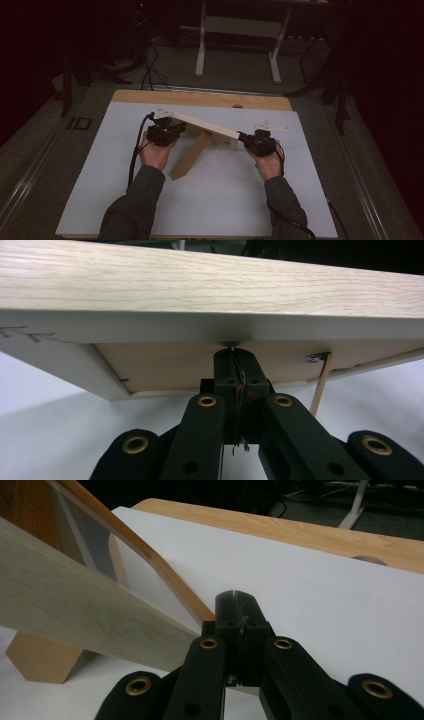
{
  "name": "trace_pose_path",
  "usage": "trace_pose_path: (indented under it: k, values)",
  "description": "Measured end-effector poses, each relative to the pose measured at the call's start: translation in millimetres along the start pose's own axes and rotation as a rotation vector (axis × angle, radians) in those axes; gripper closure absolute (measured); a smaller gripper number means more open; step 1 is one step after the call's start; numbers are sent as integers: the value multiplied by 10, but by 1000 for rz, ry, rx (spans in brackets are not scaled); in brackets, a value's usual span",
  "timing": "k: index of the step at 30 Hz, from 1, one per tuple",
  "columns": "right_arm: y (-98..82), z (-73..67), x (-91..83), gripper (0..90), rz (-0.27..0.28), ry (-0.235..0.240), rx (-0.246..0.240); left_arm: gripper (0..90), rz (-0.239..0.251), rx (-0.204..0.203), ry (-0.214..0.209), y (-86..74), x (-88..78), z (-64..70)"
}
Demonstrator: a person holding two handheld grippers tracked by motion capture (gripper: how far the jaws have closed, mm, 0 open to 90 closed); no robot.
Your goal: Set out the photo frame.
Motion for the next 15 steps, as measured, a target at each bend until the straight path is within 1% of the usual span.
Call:
trace_pose_path:
  k: [7,9,15]
  values:
    - [-2,-15,-9,900,0,4,-8,900,-4,7,-5,3,21,40]
    - [-2,-18,-12,900,-1,5,-9,900,-10,15,-6,0,27,52]
    - [3,-42,-25,900,2,9,-14,900,-20,27,-14,-15,84,130]
Point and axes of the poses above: each handheld gripper's, and its own axes: x roughly forward along the jaws, y roughly out of its top, z roughly to its right, the point moved 8 cm from there along x, roughly forward along the jaws, and after that the axes turned 9 degrees about -y, right-handed, at the moved point
